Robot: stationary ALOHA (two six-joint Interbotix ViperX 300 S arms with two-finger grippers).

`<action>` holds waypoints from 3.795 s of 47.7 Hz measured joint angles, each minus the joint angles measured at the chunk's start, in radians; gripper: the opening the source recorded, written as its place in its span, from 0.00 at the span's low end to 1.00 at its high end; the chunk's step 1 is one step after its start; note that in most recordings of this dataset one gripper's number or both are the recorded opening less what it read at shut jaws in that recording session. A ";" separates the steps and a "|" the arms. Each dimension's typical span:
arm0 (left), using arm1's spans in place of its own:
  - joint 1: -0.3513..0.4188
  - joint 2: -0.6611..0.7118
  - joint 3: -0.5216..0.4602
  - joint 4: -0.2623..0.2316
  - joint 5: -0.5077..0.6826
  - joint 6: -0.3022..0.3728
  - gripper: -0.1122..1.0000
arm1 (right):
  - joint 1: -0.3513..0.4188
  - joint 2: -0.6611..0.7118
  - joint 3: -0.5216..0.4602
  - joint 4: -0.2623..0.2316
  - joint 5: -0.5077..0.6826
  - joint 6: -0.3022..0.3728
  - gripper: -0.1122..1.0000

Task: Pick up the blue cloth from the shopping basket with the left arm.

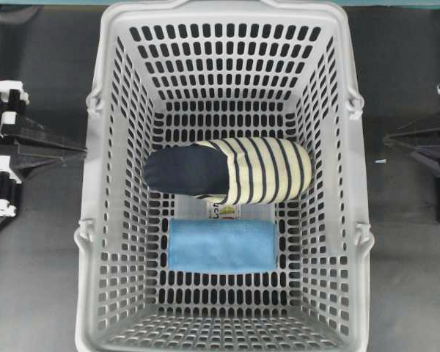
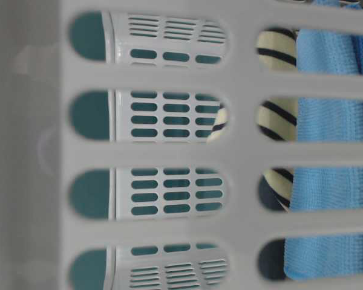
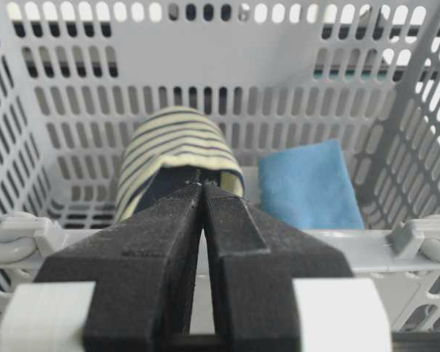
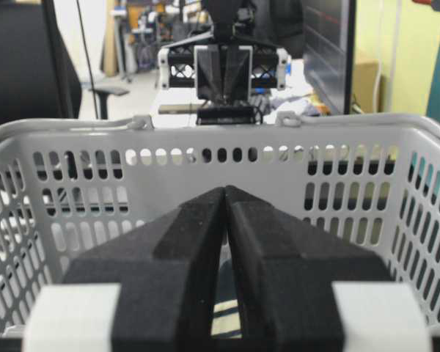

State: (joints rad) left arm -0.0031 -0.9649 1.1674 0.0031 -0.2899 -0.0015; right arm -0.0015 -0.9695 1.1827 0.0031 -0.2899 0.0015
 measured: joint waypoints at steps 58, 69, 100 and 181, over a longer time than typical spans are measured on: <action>-0.097 0.641 -0.865 0.040 1.042 -0.063 0.37 | 0.005 -0.046 -0.066 0.020 0.334 0.051 0.79; -0.144 0.796 -0.973 0.040 1.062 -0.069 0.90 | 0.005 -0.057 -0.066 0.018 0.334 0.051 0.79; -0.183 1.123 -1.052 0.040 1.055 -0.075 0.89 | 0.002 -0.067 -0.066 0.018 0.333 0.049 0.79; -0.189 0.976 -1.473 0.040 1.578 -0.052 0.21 | -0.018 -0.106 -0.054 0.018 0.328 0.052 0.78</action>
State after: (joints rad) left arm -0.1917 0.0107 -0.3053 0.0430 1.2885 -0.0537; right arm -0.0199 -1.0753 1.1290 0.0215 0.0383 0.0537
